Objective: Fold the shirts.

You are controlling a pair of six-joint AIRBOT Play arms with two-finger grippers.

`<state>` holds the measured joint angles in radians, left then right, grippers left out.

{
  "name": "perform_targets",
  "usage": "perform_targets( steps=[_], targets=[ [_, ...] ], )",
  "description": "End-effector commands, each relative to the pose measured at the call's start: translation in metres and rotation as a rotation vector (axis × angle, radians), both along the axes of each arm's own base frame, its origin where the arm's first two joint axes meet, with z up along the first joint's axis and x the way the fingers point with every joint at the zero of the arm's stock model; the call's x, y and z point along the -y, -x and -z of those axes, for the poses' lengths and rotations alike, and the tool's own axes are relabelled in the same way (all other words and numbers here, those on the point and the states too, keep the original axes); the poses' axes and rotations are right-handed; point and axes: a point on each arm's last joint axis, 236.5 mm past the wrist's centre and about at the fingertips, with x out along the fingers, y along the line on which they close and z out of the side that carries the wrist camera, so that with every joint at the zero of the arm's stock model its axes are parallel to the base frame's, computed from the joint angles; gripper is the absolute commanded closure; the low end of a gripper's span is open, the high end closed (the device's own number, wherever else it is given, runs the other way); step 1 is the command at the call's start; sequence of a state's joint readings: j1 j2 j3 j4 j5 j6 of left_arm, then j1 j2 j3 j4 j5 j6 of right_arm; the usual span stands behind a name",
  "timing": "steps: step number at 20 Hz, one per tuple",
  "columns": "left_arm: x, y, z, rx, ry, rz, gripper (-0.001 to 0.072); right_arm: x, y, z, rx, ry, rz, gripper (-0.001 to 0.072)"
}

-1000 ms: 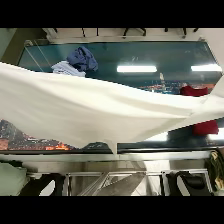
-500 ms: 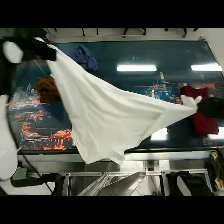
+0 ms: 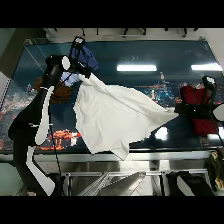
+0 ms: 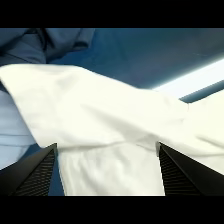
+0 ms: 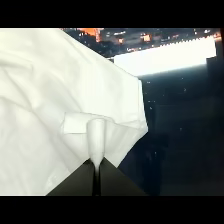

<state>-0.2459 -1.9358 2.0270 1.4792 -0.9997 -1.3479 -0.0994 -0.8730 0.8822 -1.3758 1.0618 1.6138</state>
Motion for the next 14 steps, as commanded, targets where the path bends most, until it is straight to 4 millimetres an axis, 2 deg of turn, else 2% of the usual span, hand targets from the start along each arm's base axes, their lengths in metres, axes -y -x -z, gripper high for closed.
perform_targets(
  steps=[1, 3, 5, 7, 9, 10, 12, 14],
  targets=[
    [-0.033, 0.052, 0.025, -0.288, 0.026, -0.108, 0.0007, -0.002, -0.004, 0.009, -0.015, -0.011, 0.001, 0.0692],
    [-0.071, 0.114, 0.049, -0.501, 0.035, -0.183, 0.0008, -0.002, -0.002, 0.004, -0.002, -0.010, 0.000, 0.0692],
    [-0.085, 0.185, 0.061, -0.637, 0.164, -0.255, 0.0008, -0.004, -0.001, -0.002, 0.017, -0.016, 0.000, 0.0692],
    [-0.079, 0.239, 0.062, -0.645, 0.307, -0.319, 0.0009, -0.006, -0.001, -0.007, 0.034, -0.025, 0.000, 0.0692],
    [-0.076, 0.293, 0.066, -0.632, 0.370, -0.362, 0.0009, -0.009, -0.001, -0.009, 0.041, -0.040, 0.000, 0.0692],
    [-0.071, 0.317, 0.069, -0.656, 0.407, -0.380, 0.0053, -0.010, -0.002, -0.010, 0.046, -0.046, -0.002, 0.0692],
    [-0.053, 0.354, 0.075, -0.736, 0.507, -0.396, 0.0054, -0.012, -0.007, -0.014, 0.068, -0.056, 0.003, 0.0692],
    [-0.039, 0.369, 0.080, -0.768, 0.590, -0.412, 0.0054, -0.013, -0.006, -0.014, 0.067, -0.063, 0.002, 0.0692]
  ],
)
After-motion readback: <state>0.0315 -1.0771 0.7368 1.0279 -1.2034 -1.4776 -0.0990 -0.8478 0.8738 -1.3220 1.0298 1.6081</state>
